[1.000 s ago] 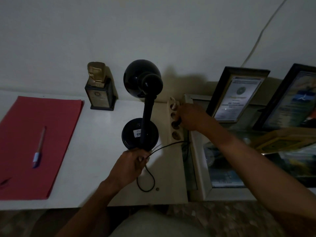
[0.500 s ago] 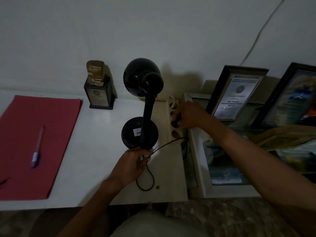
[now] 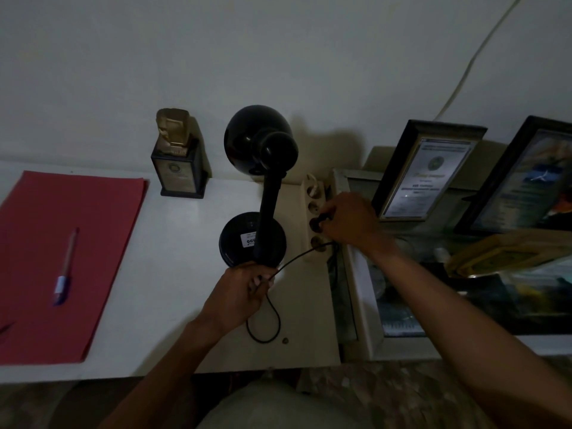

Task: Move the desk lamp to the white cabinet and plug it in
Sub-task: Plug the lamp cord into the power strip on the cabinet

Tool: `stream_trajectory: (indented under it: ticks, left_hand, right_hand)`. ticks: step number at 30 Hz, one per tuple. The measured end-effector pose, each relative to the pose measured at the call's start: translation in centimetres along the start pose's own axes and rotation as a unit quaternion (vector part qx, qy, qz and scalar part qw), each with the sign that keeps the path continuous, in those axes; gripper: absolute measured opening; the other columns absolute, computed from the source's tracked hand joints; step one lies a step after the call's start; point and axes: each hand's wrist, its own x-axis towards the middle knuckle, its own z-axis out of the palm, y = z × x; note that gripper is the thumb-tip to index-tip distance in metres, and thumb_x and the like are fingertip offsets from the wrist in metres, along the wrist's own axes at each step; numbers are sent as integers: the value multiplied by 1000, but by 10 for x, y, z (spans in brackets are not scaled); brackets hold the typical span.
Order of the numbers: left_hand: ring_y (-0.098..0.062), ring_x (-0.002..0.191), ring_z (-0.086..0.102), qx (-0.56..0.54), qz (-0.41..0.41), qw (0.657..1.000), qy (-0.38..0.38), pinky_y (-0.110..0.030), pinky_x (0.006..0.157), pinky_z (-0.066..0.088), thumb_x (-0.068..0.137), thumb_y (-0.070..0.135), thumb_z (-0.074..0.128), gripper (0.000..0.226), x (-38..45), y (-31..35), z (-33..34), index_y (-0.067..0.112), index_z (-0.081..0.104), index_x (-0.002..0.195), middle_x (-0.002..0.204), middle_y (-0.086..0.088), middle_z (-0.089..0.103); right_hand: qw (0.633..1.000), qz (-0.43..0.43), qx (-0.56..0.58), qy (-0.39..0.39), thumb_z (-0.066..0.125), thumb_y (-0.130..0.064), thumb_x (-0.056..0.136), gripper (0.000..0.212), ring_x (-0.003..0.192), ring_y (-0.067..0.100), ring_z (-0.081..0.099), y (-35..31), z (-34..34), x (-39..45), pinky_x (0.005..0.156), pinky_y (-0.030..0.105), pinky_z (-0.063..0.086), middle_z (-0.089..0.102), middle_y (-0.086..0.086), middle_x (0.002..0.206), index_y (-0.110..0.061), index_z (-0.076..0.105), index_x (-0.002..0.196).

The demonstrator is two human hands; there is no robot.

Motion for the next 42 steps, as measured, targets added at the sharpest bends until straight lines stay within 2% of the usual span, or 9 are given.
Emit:
stream_trajectory:
  ticks: [15, 19, 23, 27, 31, 34, 37, 39, 42]
  left_hand:
    - [-8, 75, 64, -25, -20, 999, 31, -26, 66, 53, 88, 13, 70, 15, -1, 3, 3, 23, 75, 98, 84, 7, 69]
    - [-21, 88, 70, -4, -22, 998, 56, -29, 73, 55, 88, 14, 70, 19, -1, -2, 9, 18, 75, 105, 99, -4, 74]
    - [-32, 80, 70, 48, -19, 992, 118, -33, 63, 56, 83, 17, 76, 20, -1, -5, 18, 17, 73, 104, 96, -9, 74]
    - [-23, 77, 65, 37, -19, 986, 158, -31, 57, 53, 84, 22, 76, 17, -3, -10, 26, 19, 66, 98, 98, -3, 64]
    - [-3, 74, 53, -38, -41, 980, 192, -18, 56, 43, 82, 27, 77, 33, 5, -10, 20, 29, 48, 96, 92, 14, 50]
    - [8, 85, 57, -129, -103, 974, 153, -11, 60, 43, 80, 36, 78, 46, 25, -9, 7, 42, 43, 109, 96, 26, 52]
    - [8, 102, 58, -111, -72, 990, 53, -6, 75, 44, 83, 38, 75, 54, 44, -16, -4, 33, 47, 129, 113, 22, 59]
    - [-15, 116, 58, -28, -29, 999, 6, -23, 89, 47, 81, 39, 77, 63, 53, -24, -8, 21, 52, 136, 128, 0, 62]
    - [-31, 128, 53, 58, 66, 996, -28, -45, 104, 49, 68, 35, 88, 82, 64, -32, -18, 9, 54, 137, 140, -14, 55]
  right_hand:
    - [999, -5, -34, -16, 75, -22, 75, 29, 99, 23, 70, 3, -1, -5, 84, 36, 58, 74, 8, 106, -10, 77, 102]
    - [999, 17, -45, -25, 76, -28, 77, 34, 100, 22, 69, -2, -6, -4, 85, 34, 58, 73, 5, 111, -15, 75, 109]
    - [999, 5, -48, -11, 76, -33, 79, 25, 84, 22, 73, -9, -8, -7, 75, 31, 59, 77, 7, 88, -15, 81, 95]
    - [998, -1, -52, 19, 73, -34, 80, 21, 71, 23, 70, -15, -5, -14, 64, 24, 48, 67, 6, 65, -17, 82, 90]
    - [998, -6, -62, 29, 73, -28, 81, 30, 90, 25, 71, -20, -5, -18, 86, 33, 58, 78, 8, 93, -19, 79, 109]
    - [998, 5, -61, 21, 73, -24, 78, 28, 89, 23, 73, -20, -6, -16, 84, 28, 57, 79, 6, 93, -19, 80, 105]
    - [997, 16, -70, 6, 74, -25, 78, 23, 88, 21, 73, -18, -8, -14, 81, 24, 55, 79, 4, 93, -21, 81, 100]
    - [997, 19, -76, -6, 73, -24, 79, 23, 92, 21, 73, -19, -11, -11, 87, 30, 58, 79, 4, 98, -21, 81, 100]
    - [994, 31, -94, -35, 73, -24, 79, 23, 93, 21, 73, -20, -14, -4, 87, 37, 60, 78, 4, 101, -19, 80, 100]
